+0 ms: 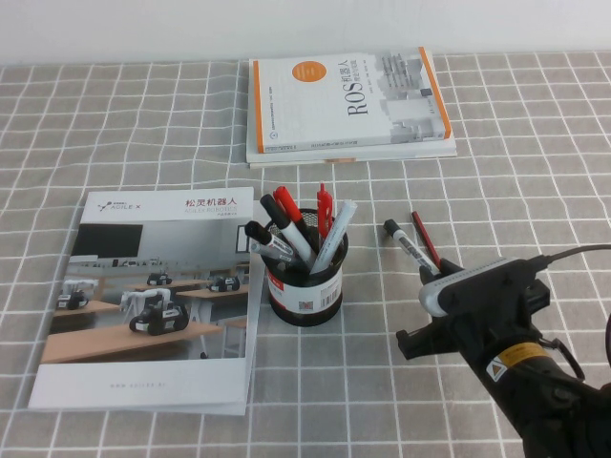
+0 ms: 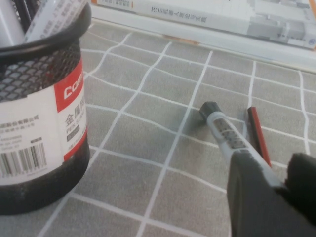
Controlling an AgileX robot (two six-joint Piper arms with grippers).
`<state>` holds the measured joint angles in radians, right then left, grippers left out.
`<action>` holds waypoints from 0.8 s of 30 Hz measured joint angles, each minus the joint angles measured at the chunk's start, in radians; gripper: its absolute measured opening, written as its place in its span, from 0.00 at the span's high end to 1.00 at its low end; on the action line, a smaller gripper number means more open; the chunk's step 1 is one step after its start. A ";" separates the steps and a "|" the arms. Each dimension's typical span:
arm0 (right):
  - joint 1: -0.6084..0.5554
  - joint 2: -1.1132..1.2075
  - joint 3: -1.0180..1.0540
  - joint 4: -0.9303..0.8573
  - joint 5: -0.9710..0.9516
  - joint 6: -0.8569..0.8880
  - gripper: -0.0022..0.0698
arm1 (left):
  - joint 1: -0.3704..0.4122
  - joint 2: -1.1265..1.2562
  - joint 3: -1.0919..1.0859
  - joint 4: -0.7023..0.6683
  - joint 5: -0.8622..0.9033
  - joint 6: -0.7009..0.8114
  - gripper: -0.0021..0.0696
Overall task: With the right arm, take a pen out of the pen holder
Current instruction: Place the pen on the table
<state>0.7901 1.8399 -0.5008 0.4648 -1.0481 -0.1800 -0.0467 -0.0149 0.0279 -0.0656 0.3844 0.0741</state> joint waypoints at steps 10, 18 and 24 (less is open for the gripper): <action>0.000 0.000 -0.030 0.002 0.050 0.000 0.82 | 0.000 0.000 0.000 0.000 0.000 0.000 0.98; 0.000 0.008 -0.053 0.017 0.107 -0.023 0.82 | 0.000 0.000 0.000 0.000 0.000 0.000 0.98; 0.000 0.010 -0.053 0.026 0.110 -0.029 0.82 | 0.000 0.000 0.000 0.000 0.000 0.000 0.98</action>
<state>0.7901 1.8496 -0.5538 0.4904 -0.9378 -0.2091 -0.0467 -0.0149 0.0279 -0.0656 0.3844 0.0741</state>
